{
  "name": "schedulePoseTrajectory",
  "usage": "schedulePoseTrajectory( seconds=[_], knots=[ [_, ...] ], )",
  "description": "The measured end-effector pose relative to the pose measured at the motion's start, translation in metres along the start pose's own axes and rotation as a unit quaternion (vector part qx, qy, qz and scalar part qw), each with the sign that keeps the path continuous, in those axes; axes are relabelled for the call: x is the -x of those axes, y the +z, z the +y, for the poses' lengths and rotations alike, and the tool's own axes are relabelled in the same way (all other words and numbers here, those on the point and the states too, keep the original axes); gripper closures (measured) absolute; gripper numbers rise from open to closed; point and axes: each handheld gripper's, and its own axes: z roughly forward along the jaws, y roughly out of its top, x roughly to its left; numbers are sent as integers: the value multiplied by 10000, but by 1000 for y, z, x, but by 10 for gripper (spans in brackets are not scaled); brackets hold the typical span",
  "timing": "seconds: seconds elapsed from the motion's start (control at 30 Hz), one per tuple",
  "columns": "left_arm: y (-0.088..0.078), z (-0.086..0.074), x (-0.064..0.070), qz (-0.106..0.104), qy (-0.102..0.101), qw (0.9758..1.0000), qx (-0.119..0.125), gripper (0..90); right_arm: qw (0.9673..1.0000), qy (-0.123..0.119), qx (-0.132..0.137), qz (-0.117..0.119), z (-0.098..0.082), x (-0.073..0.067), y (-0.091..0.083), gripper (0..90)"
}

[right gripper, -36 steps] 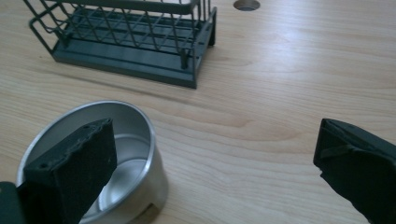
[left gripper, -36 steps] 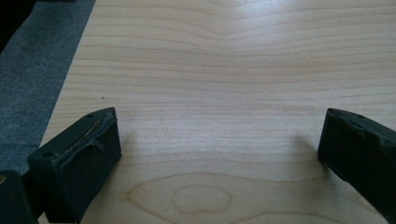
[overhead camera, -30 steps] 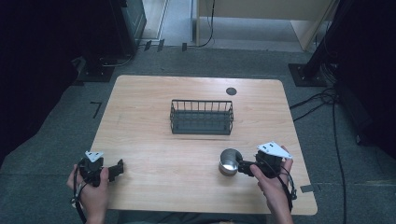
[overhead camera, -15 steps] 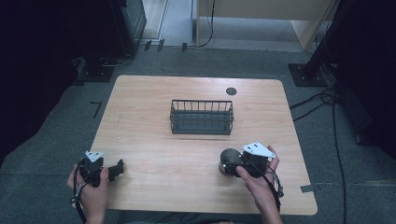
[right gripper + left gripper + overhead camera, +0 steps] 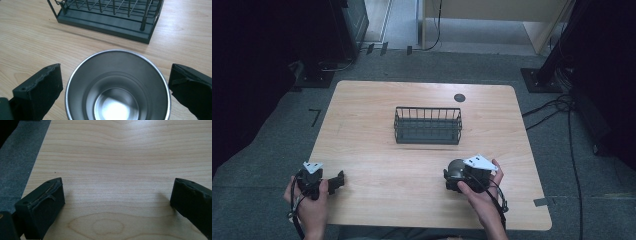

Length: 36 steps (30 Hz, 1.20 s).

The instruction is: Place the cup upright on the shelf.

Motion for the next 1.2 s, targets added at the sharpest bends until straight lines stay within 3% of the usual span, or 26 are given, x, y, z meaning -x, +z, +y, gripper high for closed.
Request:
schedulePoseTrajectory(
  seconds=[0.4, 0.6, 0.67, 0.93, 1.2],
  knots=[
    [0, 0, 0, -1, -2, 10000, 0, 0, 9993, 135, -334, 21, -19, 4, 18, 0],
    [0, 0, 0, -3, -3, 10000, 0, 0, 9993, 91, -359, -69, -21, 2, 22, 123],
    [0, 0, 0, -1, -1, 10000, 0, 0, 9994, 49, -324, -73, -21, 1, 21, 162],
    [0, 0, 0, -1, 1, 10000, -1, 0, 9994, 32, -326, -141, -19, -1, 20, 169],
    [0, 0, 0, -1, -1, 10000, 0, 0, 9996, -15, -250, -102, -3, -2, 14, 170]
  ],
)
